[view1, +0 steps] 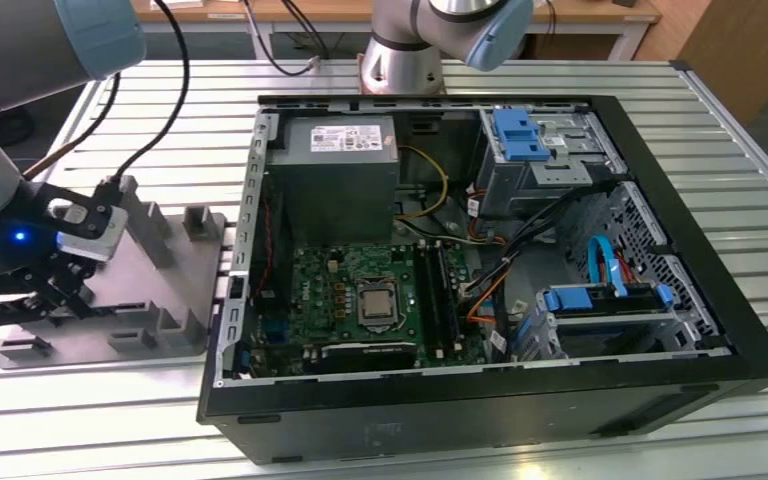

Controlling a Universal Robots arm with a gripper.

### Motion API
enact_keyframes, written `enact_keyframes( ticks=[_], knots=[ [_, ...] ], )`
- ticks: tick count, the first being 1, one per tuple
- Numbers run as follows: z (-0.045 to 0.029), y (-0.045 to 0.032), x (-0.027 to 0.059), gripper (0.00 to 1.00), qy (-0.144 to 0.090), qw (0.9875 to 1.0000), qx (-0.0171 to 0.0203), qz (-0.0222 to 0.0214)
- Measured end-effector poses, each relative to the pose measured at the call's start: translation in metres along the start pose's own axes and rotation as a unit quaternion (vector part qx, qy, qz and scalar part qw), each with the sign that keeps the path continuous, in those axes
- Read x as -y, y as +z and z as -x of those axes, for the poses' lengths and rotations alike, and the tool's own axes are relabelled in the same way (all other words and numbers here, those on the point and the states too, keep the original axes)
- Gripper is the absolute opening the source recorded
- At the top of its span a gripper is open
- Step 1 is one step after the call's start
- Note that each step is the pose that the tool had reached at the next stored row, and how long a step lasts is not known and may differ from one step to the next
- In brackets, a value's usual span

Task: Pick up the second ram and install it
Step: 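Pick up the second ram and move it above second insertion slot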

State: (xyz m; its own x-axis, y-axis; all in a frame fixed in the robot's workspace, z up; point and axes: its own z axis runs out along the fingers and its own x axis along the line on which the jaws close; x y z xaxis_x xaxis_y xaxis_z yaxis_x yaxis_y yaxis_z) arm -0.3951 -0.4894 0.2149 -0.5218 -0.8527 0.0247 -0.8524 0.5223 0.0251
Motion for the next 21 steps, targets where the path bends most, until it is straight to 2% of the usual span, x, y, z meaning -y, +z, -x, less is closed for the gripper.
enact_keyframes(
  ticks=[5,8,10,14,18,21],
  knots=[
    [0.0000,0.0000,0.0000,0.10,-0.045,0.9990,-0.0010,-0.0010],
    [0.0000,0.0001,0.0000,0.10,-0.072,0.9974,-0.0017,-0.0017],
    [0.0000,0.0002,0.0000,0.10,-0.090,0.9959,-0.0021,-0.0021],
    [0.0000,0.0003,0.0000,0.10,-0.126,0.9920,-0.0031,-0.0030],
    [0.0000,0.0004,0.0000,0.10,-0.161,0.9869,-0.0033,-0.0036],
    [0.0000,0.0005,0.0000,0.10,-0.186,0.9825,-0.0031,-0.0039]
  ],
)
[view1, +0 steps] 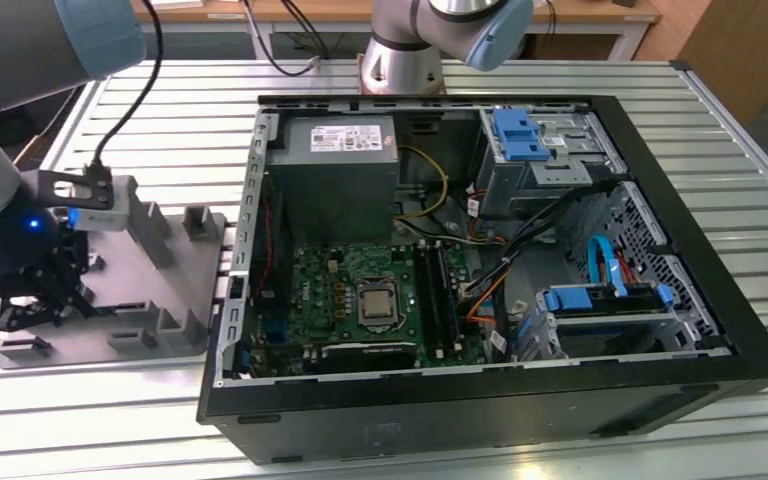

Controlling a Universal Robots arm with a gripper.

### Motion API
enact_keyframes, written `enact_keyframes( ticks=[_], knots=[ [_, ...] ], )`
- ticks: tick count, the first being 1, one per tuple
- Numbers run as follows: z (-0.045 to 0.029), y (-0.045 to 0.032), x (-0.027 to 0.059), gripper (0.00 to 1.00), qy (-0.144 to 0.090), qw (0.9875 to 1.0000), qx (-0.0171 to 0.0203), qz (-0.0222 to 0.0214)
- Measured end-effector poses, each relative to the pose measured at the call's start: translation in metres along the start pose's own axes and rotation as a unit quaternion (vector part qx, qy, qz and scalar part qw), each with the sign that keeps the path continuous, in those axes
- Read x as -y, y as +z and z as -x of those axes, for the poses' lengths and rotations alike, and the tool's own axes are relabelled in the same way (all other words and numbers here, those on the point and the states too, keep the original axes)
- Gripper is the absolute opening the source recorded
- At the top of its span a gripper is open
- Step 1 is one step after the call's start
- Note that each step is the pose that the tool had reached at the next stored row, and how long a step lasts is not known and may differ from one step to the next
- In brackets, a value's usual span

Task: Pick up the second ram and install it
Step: 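Pick up the second ram and move it above second insertion slot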

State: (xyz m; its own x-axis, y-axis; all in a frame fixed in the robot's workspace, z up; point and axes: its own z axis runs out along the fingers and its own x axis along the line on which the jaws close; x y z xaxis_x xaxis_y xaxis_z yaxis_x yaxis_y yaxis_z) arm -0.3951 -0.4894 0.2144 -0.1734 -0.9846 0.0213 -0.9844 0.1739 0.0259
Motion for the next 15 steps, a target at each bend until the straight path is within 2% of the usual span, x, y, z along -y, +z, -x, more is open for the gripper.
enact_keyframes(
  ticks=[2,4,5,10,12,15],
  knots=[
    [0.0000,0.0000,-0.0001,0.10,-0.014,0.9999,0.0019,0.0001],
    [0.0000,0.0002,-0.0001,0.10,-0.024,0.9997,0.0085,0.0010],
    [0.0000,0.0002,-0.0001,0.10,-0.030,0.9995,0.0101,0.0013],
    [0.0000,0.0007,0.0000,0.10,-0.073,0.9973,0.0099,0.0010],
    [0.0000,0.0007,0.0000,0.10,-0.081,0.9967,0.0097,0.0009],
    [0.0000,0.0008,0.0000,0.10,-0.082,0.9966,0.0097,0.0009]
  ],
)
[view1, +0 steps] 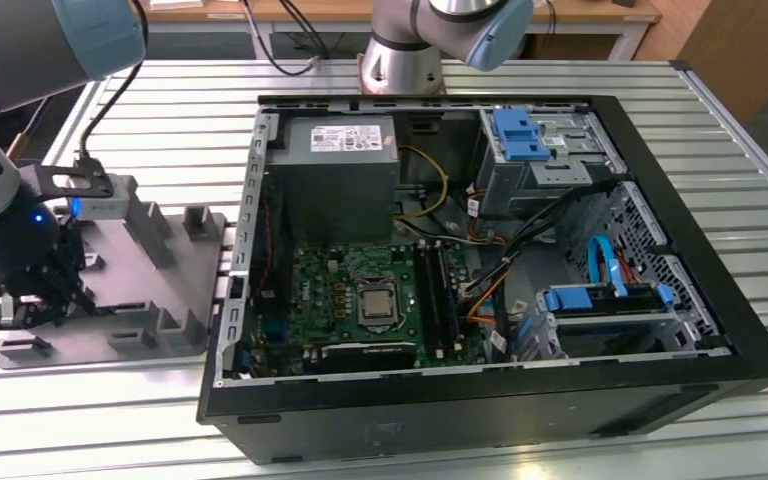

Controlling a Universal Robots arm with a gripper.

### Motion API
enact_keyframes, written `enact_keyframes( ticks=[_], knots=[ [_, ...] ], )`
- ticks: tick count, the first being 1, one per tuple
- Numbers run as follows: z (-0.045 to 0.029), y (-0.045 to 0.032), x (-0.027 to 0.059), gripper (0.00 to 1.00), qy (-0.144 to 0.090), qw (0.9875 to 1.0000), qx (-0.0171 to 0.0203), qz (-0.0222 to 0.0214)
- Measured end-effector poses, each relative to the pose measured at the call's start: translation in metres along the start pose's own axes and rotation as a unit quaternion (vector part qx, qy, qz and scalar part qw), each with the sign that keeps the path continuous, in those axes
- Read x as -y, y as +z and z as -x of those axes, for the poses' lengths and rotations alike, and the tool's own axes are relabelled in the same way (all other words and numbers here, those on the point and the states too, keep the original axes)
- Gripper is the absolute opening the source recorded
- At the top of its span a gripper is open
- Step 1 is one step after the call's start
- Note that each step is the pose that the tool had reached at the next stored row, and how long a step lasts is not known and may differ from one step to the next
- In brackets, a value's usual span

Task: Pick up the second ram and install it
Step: 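Pick up the second ram and move it above second insertion slot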

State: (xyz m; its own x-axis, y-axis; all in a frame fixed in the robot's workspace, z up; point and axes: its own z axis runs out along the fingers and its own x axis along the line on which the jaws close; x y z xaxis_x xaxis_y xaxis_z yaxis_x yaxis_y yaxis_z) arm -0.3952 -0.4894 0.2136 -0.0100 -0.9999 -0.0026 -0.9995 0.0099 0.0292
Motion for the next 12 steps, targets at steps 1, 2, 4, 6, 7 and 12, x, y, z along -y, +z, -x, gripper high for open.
enact_keyframes(
  ticks=[1,2,4,6,7,12],
  knots=[
    [0.0000,0.0000,0.0000,0.10,0.000,1.0000,0.0000,0.0000],
    [0.0000,0.0000,0.0000,0.10,0.000,1.0000,0.0000,0.0000],
    [0.0000,0.0000,0.0000,0.11,0.000,1.0000,0.0000,0.0000],
    [0.0000,0.0000,0.0000,0.16,0.000,1.0000,0.0000,0.0000],
    [0.0000,0.0000,0.0000,0.23,0.000,1.0000,0.0000,0.0000],
    [0.0003,0.0008,0.0001,0.30,0.000,1.0000,0.0002,-0.0001]
  ],
)
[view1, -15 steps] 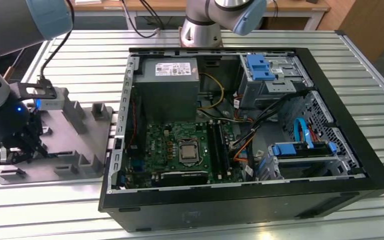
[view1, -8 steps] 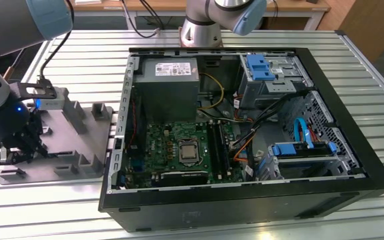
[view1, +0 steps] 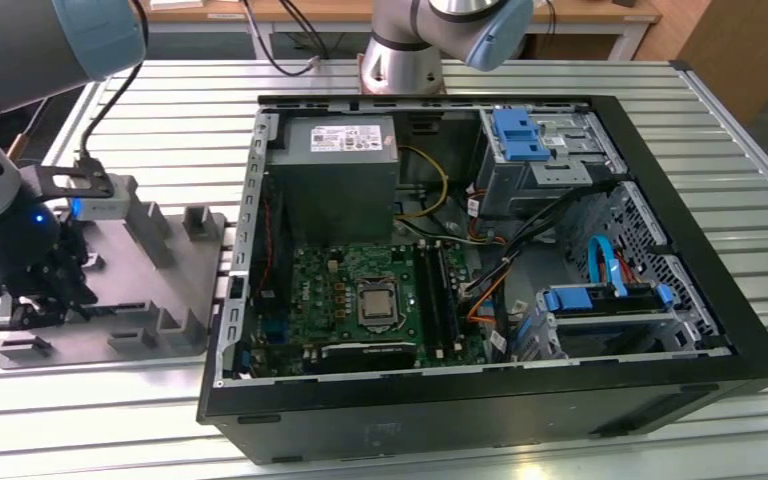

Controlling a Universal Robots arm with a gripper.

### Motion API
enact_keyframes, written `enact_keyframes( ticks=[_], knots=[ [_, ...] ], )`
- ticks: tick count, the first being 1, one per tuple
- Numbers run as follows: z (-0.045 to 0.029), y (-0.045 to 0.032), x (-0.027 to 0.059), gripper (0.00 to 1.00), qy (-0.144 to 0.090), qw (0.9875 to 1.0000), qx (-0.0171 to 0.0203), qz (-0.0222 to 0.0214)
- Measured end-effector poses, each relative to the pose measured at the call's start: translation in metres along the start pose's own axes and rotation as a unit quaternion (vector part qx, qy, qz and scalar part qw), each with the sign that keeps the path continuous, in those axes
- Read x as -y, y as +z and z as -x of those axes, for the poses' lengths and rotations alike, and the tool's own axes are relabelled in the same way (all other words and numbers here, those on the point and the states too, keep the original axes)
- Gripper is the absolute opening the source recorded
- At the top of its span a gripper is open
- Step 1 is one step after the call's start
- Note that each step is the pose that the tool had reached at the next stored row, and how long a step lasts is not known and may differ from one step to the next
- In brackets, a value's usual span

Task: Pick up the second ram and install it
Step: 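Pick up the second ram and move it above second insertion slot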

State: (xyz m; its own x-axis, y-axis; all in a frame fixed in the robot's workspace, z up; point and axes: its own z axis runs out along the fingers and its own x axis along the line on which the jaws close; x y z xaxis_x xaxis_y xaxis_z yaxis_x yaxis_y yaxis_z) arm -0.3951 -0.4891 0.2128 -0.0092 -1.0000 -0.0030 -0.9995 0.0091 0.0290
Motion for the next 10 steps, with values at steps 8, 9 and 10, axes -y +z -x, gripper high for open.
enact_keyframes(
  ticks=[8,9,10],
  knots=[
    [0.0025,0.0044,-0.0001,0.30,-0.037,0.9993,0.0001,0.0003],
    [0.0035,0.0049,-0.0001,0.30,-0.037,0.9993,0.0006,0.0003],
    [0.0043,0.0057,0.0000,0.30,-0.037,0.9993,0.0015,0.0002]
  ],
)
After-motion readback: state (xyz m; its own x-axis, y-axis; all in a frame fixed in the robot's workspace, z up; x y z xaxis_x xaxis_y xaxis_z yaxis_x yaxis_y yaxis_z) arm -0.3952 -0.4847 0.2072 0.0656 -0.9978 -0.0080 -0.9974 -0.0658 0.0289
